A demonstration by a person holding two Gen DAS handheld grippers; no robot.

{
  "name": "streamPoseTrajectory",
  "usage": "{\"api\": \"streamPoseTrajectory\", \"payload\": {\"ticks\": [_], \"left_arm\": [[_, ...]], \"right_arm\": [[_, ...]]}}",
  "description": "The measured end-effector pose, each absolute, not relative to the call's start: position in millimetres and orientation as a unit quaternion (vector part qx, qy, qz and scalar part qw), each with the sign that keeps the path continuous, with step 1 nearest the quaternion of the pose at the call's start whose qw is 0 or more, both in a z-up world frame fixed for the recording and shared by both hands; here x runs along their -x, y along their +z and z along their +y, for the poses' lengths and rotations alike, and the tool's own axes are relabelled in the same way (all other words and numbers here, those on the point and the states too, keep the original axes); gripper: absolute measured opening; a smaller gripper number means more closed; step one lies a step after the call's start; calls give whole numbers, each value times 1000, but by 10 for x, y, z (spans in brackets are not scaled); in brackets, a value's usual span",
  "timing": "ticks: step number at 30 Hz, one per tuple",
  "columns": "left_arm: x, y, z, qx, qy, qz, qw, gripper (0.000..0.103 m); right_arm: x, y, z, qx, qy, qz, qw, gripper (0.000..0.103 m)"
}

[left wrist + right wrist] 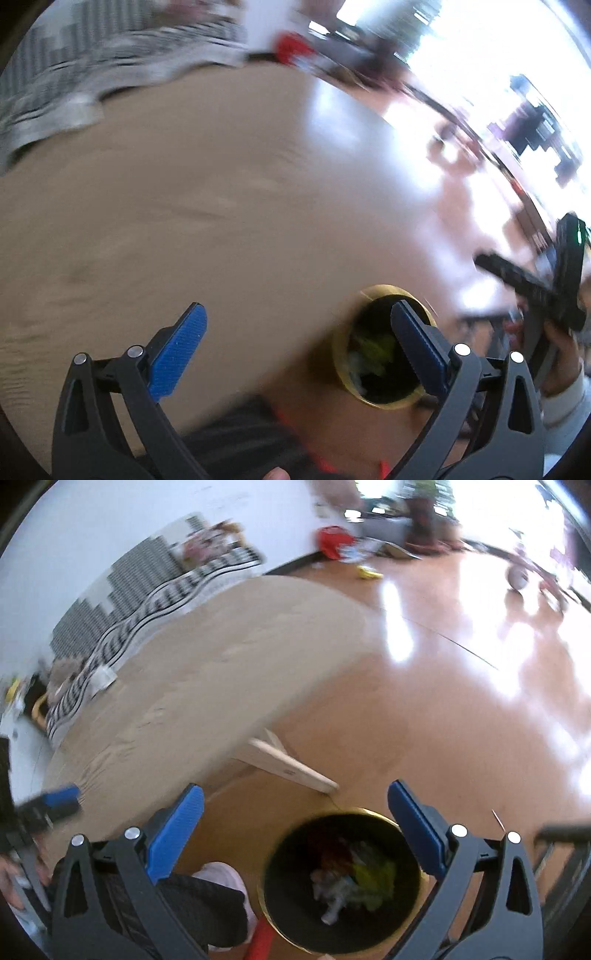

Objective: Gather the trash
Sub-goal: 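Move the right tool to the white tissue and grasp it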

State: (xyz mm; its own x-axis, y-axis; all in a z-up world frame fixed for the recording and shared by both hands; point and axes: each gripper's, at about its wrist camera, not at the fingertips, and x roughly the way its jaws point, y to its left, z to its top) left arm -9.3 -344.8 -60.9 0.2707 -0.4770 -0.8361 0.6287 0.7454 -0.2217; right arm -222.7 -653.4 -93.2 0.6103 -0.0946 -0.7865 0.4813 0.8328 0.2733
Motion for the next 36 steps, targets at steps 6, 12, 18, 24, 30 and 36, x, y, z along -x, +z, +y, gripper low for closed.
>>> {"api": "streamPoseTrajectory", "payload": {"ticks": [6,12,18,24,30,36], "left_arm": [[-789,-399,-2329,-55,-216,488,844,97],[-1472,-374,-1773,-53,-158,492,855,97],[-2142,-664,-1295,-39,-124,509,851,97],[-2587,-1086,-871,-28,-90,523,847,97],[-2835,-1237,-655,-22,-73,520,851,97],[-2902,-1284,-577,-19,-83,514,853,97]], "right_arm": [[825,-815,-5819,-186,-63,422,885,96],[-432,-466,-5099,-127,15,409,904,96],[-1678,-317,-4483,-65,68,419,903,96],[-3029,-571,-3932,-5,110,441,891,96],[-3865,-912,-3610,16,125,456,881,96],[-4162,-1279,-3456,0,123,504,855,59]]}}
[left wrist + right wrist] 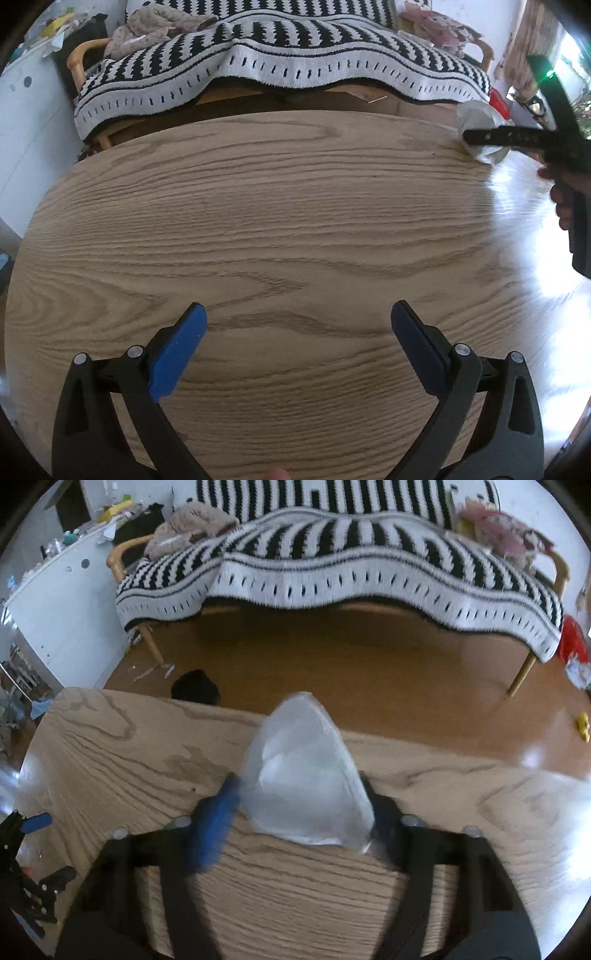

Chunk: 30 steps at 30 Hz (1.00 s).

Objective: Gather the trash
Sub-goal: 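Move the right tool to the white tissue and grasp it, then carry the white tissue with right tool over the bin and open it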

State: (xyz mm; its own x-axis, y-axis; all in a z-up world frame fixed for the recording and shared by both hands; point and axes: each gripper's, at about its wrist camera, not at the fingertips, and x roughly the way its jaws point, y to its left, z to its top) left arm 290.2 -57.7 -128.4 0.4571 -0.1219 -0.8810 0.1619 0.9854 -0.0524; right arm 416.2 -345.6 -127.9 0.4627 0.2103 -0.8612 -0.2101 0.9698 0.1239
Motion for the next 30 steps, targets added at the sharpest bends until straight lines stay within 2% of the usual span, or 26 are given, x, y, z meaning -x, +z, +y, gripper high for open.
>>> {"api": "streamPoseTrajectory", "payload": {"ticks": [3,4,5,7,8,11,13,20,24,30], "left_arm": [[-2837,-1235,-544,-9,-80,507,858,94],[-2812,-1216,-528,0,-85,510,856,82],[-2787,-1201,-516,9,-91,518,850,59],[-2711,-1160,-491,19,-95,526,845,34],[-2652,-1122,-485,23,-104,521,847,24],[-2456,-1006,-521,24,-127,516,847,5],[-2306,-909,-595,13,-137,512,848,0],[-1665,-387,-1203,-25,-196,481,854,0],[-1205,-139,-1881,-37,-264,468,842,0],[-390,-144,-3095,-73,-375,469,797,0]], "right_arm": [[-4006,-1269,-3468,-11,129,504,854,56],[-3947,-1250,-3476,-12,128,504,854,55],[-3845,-1211,-3497,-15,130,501,855,54],[-3565,-1110,-3551,-24,131,492,860,53],[-3393,-1043,-3586,-29,135,485,863,53],[-2920,-884,-3700,-30,139,474,869,52],[-2549,-759,-3841,-33,136,465,874,52],[-1234,-334,-4670,-77,81,428,897,52],[-234,-55,-5223,-73,30,401,913,52],[1170,185,-5840,-90,-45,385,918,52]]}}
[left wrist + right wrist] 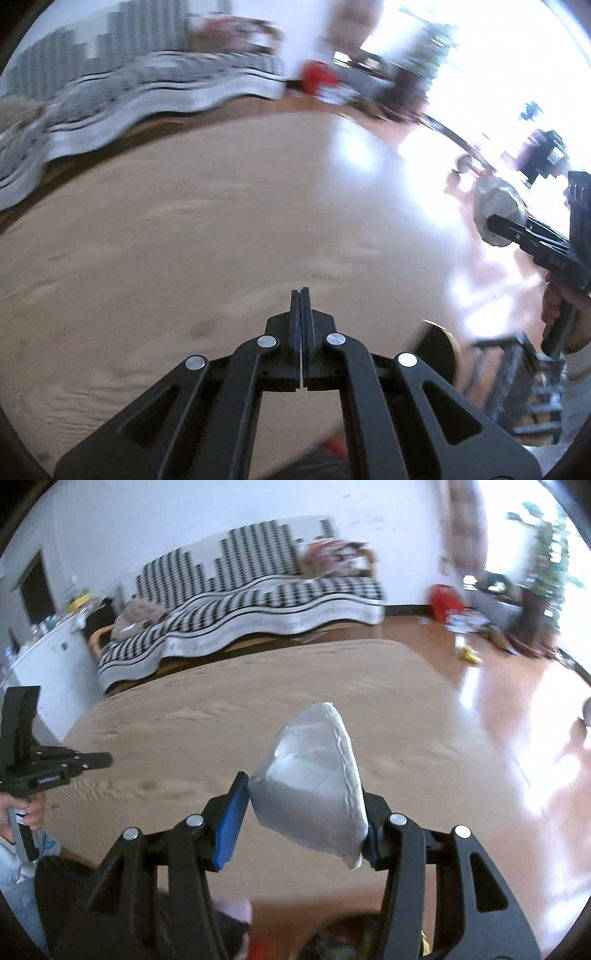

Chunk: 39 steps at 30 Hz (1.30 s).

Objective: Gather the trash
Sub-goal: 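Carry the white tissue with right tool over the bin and open it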

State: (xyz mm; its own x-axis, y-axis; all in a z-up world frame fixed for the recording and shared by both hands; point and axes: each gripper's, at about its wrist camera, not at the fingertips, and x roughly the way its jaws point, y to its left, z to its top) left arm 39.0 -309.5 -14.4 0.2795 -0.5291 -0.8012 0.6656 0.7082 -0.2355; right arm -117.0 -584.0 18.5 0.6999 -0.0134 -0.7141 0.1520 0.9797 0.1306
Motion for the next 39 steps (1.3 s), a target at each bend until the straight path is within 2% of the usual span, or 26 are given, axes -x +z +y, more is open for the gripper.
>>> {"api": "streamPoseTrajectory", "payload": {"ticks": [7,13,18,23,28,39], "left_arm": [[861,-585,-4354,-136,-478,496,712,0],[1680,-1326,-4895,-171,-502,548,647,0],[1949,-1940,-5073,-189,-479,587,624,0],[2026,-2372,-5069,-247,-466,574,627,0],[1930,-2488,-5046,-224,-471,594,613,0],[1906,-2486,-5067,-204,-478,602,607,0]], "right_arm": [[2685,-31,-6359,-154,-107,372,909,52],[3406,-905,-6733,-293,-132,390,863,52],[3586,-1593,-6803,-363,-138,418,821,52],[3699,-2083,-6843,-424,-151,437,779,52],[3664,-2229,-6757,-423,-159,460,764,52],[3225,-2148,-6693,-409,-169,476,760,52]]}}
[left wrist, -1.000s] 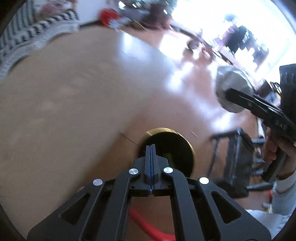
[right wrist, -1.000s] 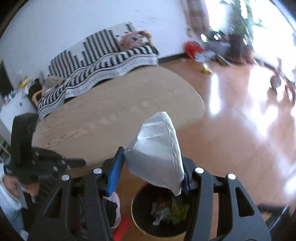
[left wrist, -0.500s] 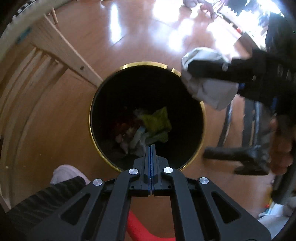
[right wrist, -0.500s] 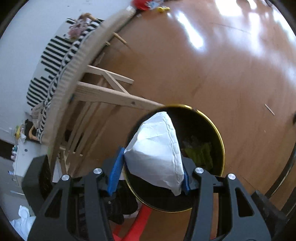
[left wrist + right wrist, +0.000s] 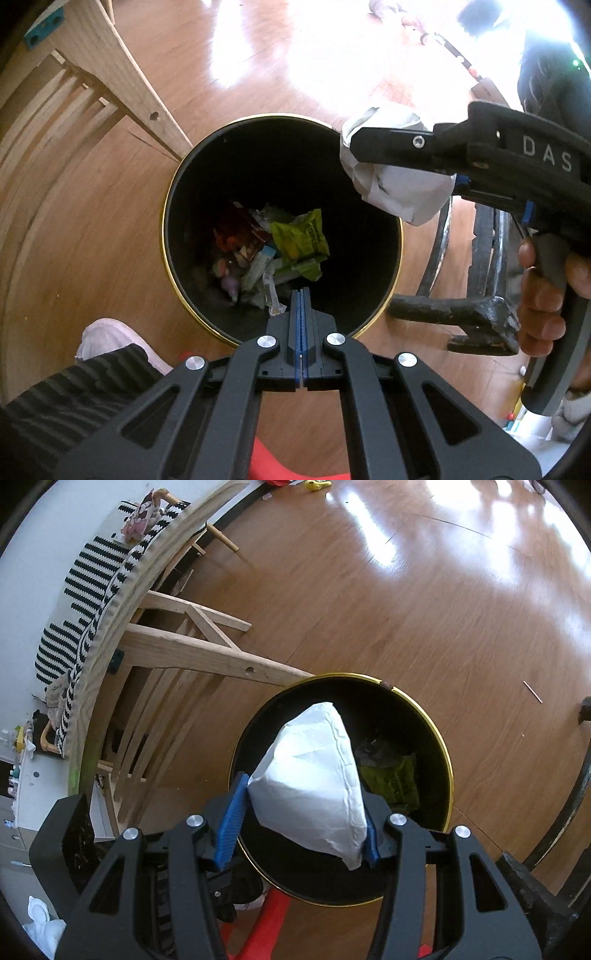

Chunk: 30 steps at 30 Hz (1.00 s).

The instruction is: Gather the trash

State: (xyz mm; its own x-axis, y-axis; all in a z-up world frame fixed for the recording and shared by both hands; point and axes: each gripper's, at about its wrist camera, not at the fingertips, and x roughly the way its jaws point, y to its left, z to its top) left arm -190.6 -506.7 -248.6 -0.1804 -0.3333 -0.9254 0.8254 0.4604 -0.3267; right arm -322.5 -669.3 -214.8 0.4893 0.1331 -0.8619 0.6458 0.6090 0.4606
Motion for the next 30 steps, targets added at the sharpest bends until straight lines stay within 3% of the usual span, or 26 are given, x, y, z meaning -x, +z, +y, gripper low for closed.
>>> {"api": "streamPoseTrajectory", "payload": {"ticks": [5,7,8,9,10,11,17,22,27,30], "left_arm": [[1899,-2472,-5059,-199,-483,599,607,0],[1907,-2455,-5068,-200,-483,593,612,0],[1913,-2448,-5075,-201,-483,591,614,10],[1922,-2439,-5085,-201,-482,591,615,24],[1925,-2429,-5083,-198,-481,590,617,74],[1927,-2397,-5073,-188,-481,588,623,95],[1927,-1993,-5074,-159,-509,544,647,97],[1654,-1122,-4899,-105,-499,448,734,97],[925,-324,-4269,-71,-401,368,836,97],[332,30,-3498,-41,-292,327,898,97]], "right_arm": [[3274,-2150,-6719,-414,-172,476,757,54],[3298,-2147,-6755,-423,-178,469,754,70],[3312,-2133,-6776,-428,-183,464,754,94],[3338,-2098,-6800,-429,-193,455,756,96],[3369,-2034,-6833,-426,-205,446,760,96],[3394,-1987,-6869,-423,-211,442,762,96],[3607,-1442,-7026,-370,-298,373,797,96],[3500,-1027,-6926,-313,-316,329,833,96],[2881,-850,-6671,-282,-268,343,855,96],[2254,-707,-6325,-256,-222,357,871,96]]}}
